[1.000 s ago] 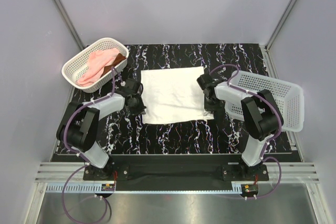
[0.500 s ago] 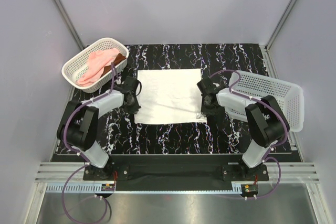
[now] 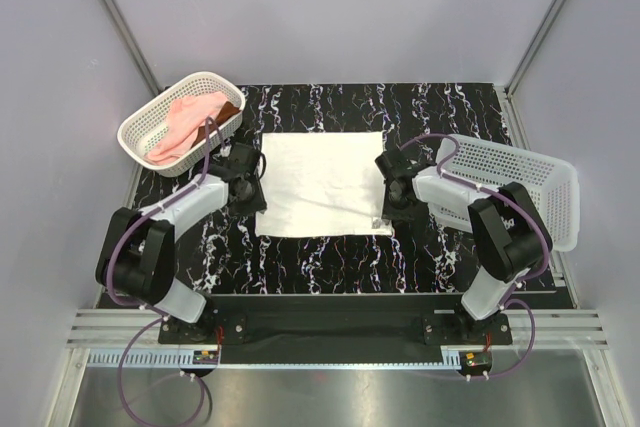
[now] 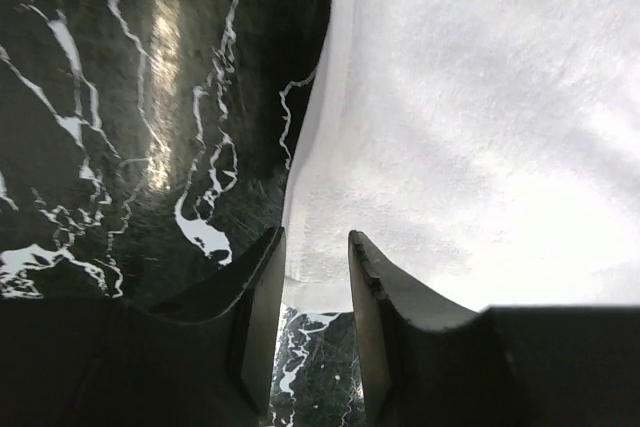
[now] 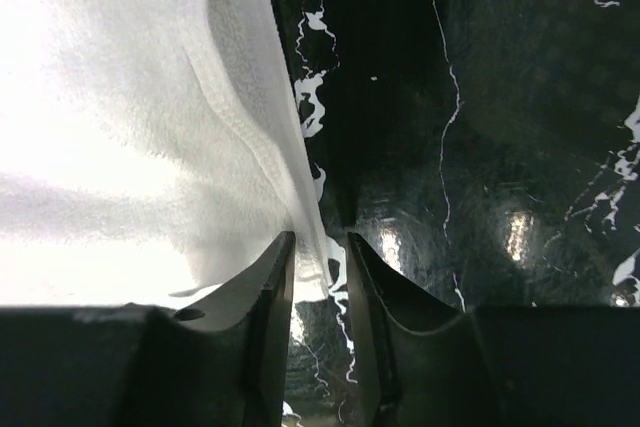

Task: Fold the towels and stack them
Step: Fold the towel

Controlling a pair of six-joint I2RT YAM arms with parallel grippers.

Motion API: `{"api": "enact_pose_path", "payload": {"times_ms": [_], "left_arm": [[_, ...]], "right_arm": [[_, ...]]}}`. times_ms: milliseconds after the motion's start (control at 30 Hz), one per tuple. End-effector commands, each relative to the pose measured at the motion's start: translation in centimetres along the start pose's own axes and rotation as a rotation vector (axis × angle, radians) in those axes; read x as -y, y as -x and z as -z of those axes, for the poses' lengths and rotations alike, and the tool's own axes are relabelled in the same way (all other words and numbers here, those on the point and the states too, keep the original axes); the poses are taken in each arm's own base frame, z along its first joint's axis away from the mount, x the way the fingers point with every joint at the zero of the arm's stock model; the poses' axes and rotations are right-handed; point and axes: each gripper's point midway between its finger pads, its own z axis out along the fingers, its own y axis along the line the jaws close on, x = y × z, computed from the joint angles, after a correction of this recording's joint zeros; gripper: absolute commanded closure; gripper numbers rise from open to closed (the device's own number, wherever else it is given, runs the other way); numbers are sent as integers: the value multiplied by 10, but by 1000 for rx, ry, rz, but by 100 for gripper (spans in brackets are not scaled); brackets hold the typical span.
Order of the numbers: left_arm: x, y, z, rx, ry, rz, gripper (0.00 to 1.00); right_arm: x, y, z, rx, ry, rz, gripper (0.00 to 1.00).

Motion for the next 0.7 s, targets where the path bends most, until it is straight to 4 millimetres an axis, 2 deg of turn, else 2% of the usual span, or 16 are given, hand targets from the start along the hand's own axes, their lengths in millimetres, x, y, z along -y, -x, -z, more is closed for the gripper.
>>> {"api": "enact_pose_path", "payload": {"times_ms": [0, 67, 133, 200, 300, 333, 400, 433, 467, 533, 567, 667], "left_arm": [[3, -15, -8, -30, -31, -1, 63], [-1, -22, -15, -51, -10, 0, 63], [-4, -25, -20, -56, 9, 1, 63], [-7, -28, -23, -59, 27, -3, 63], [-11, -31, -29, -67, 57, -11, 62], [-13, -32, -31, -70, 67, -14, 62], [-15, -33, -35, -75, 79, -17, 62], [-16, -33, -36, -76, 88, -19, 64], [-17, -32, -37, -76, 94, -19, 66], [-17, -31, -39, -79, 105, -24, 76], [-18, -30, -39, -81, 114, -30, 81], [-22, -23, -39, -72, 151, -39, 90]], "right_arm": [[-7, 17, 26, 36, 1, 21, 65], [-9, 31, 35, 66, -4, 29, 62], [-7, 41, 36, 76, -24, 36, 62], [-12, 56, 41, 101, -9, 50, 62], [-18, 78, 37, 126, 0, 62, 61], [-18, 81, 29, 110, -7, 68, 61], [-20, 99, 28, 130, 4, 67, 60], [-19, 102, 19, 115, -5, 66, 61], [-20, 113, 19, 129, 3, 58, 61], [-21, 115, 7, 103, 7, 69, 61], [-18, 122, 6, 110, 1, 63, 61], [-18, 128, -2, 106, -2, 70, 61]]}}
